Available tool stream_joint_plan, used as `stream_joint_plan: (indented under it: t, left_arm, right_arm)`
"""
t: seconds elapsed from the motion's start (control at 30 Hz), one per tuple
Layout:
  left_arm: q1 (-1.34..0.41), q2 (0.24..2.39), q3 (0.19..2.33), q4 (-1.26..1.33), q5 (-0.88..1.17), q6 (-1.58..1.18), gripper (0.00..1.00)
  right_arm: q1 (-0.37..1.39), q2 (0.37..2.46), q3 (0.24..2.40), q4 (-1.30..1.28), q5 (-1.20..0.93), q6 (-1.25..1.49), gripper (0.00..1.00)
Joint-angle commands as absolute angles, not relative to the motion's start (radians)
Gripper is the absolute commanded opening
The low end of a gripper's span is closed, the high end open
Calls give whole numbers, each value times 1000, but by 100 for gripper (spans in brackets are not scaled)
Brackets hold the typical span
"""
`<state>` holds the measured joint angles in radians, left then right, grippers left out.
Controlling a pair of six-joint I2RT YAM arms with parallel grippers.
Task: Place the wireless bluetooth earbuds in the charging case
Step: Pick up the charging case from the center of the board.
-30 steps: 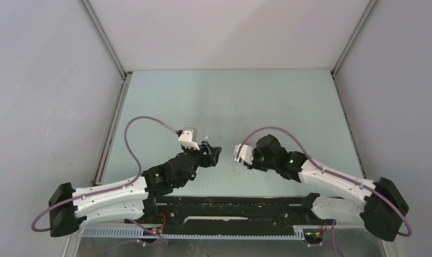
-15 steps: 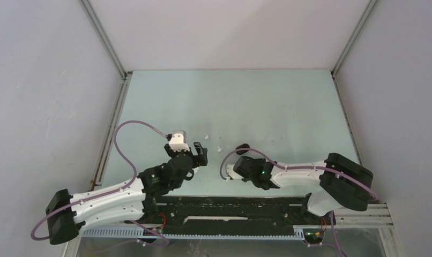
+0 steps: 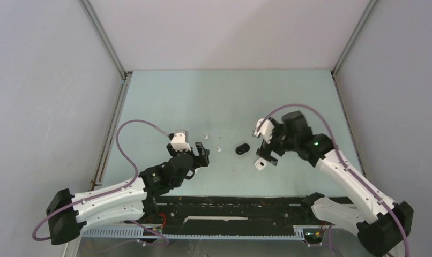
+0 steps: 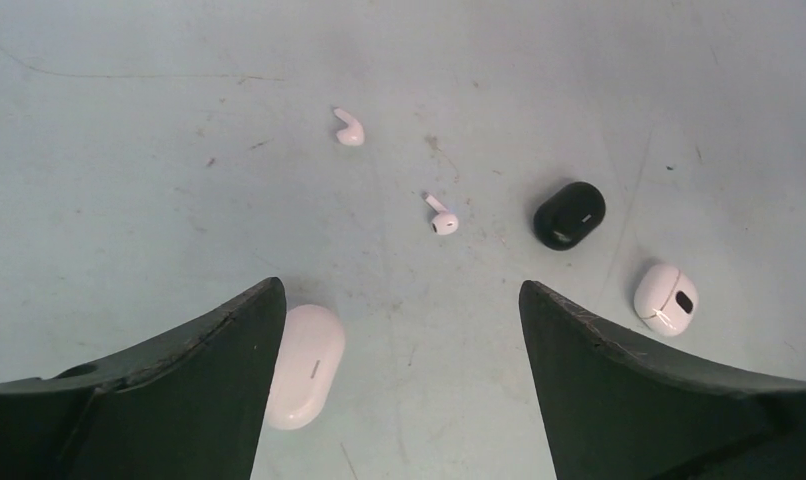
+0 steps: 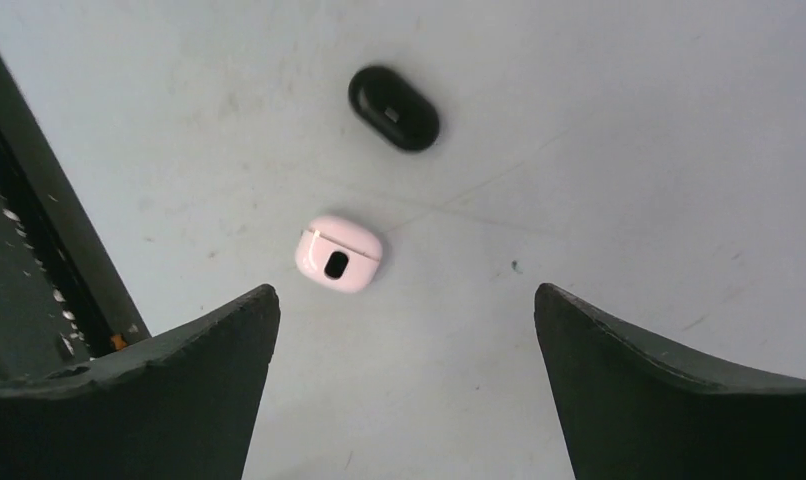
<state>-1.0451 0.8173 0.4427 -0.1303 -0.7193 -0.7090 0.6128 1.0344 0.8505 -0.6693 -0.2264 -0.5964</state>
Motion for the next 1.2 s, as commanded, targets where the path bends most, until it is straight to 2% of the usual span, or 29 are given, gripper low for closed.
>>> stream_joint_plan:
  t: [0.0,0.03,0.17,0.27,0.57,0.87,1.17]
  left_arm:
    - [-1039,874,456,-12,-633,-727,92]
    - [-1039,898,456,19,-604,-720,92]
    - [-1037,1010,485,98,-439,-709,90]
    - [-1037,1074,484,193,-302,-712,85]
    - [-1037,1160,500,212,-261,-763,83]
    - [-1037,1176,510,228,-203,-777,84]
    - [-1037,1175,501,230,-208,-792,84]
  right_arm:
    - [401,1036,917,-846,-714,-785,99]
    - [374,1053,917,-854,-748,-827,96]
    - [345,1127,914,-923,-764,-1023,74]
    - [341,1158,880,-889,-731,-1127,69]
    - [448,1279,824,-805,-573,-1311,70]
    - [480,1436,813,-714,-505,-1351,71]
    - [493,1509,813,-702,-488,-1355,70]
